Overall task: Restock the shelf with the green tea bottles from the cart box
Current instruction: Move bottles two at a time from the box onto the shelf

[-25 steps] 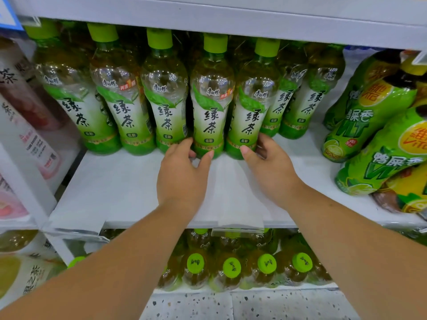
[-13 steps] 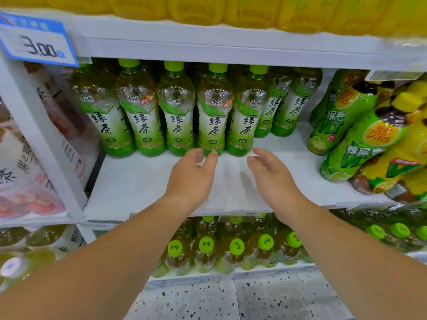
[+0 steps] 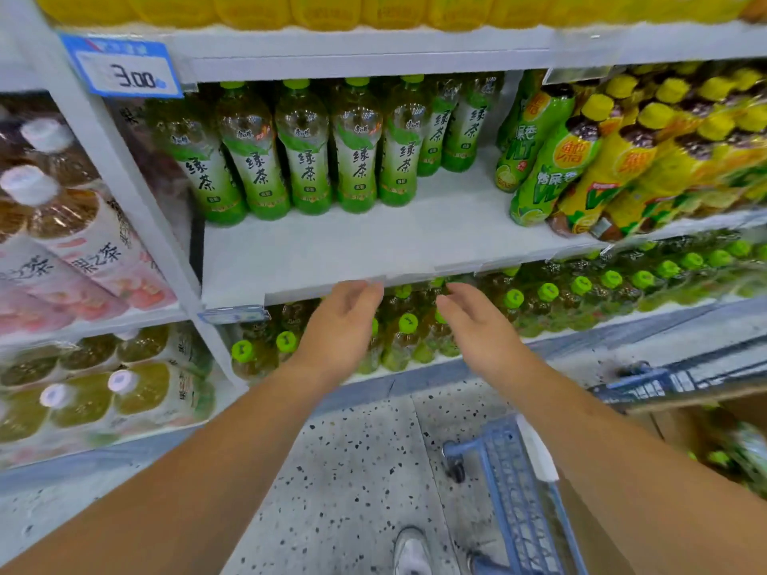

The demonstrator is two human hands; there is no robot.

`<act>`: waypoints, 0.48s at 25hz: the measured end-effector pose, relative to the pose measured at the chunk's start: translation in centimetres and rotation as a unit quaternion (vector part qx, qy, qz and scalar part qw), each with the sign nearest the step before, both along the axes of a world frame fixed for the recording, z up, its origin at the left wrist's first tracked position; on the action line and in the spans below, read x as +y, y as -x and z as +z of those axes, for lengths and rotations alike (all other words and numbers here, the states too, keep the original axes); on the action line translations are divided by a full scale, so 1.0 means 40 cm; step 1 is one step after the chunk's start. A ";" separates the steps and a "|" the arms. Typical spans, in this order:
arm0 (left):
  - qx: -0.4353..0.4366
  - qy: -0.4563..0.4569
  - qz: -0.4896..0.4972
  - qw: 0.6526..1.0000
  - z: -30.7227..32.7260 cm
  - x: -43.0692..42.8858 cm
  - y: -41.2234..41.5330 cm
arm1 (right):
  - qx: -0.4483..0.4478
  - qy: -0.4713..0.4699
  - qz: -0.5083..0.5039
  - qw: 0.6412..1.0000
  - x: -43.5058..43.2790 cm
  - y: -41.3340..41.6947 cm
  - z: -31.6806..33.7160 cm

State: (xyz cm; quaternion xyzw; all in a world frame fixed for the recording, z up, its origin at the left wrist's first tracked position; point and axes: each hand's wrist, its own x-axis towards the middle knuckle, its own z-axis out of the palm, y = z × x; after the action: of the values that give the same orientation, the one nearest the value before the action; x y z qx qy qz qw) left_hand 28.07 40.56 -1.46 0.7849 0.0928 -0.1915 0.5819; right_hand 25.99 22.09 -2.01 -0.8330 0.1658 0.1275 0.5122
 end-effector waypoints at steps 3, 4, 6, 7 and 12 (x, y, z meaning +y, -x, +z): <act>0.031 -0.010 -0.035 0.999 0.071 0.006 0.112 | 0.027 -0.026 -0.043 0.998 0.002 0.128 0.047; 0.044 -0.007 -0.046 0.998 0.095 0.009 0.144 | 0.035 -0.033 -0.048 0.998 0.007 0.168 0.068; 0.072 -0.009 -0.066 0.995 0.144 0.014 0.203 | 0.055 -0.038 -0.077 0.995 0.016 0.247 0.109; 0.073 -0.011 -0.076 0.994 0.168 0.015 0.231 | 0.058 -0.045 -0.092 0.993 0.020 0.285 0.127; 0.046 -0.014 -0.128 0.991 0.279 -0.009 0.362 | 0.064 -0.062 -0.137 0.987 0.030 0.449 0.230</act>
State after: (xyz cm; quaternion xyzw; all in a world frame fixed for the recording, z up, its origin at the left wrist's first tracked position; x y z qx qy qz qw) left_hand 13.59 40.18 9.69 0.7890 0.0209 -0.2985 0.5366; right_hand 8.04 23.28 7.21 -0.7592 0.3025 0.1187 0.5639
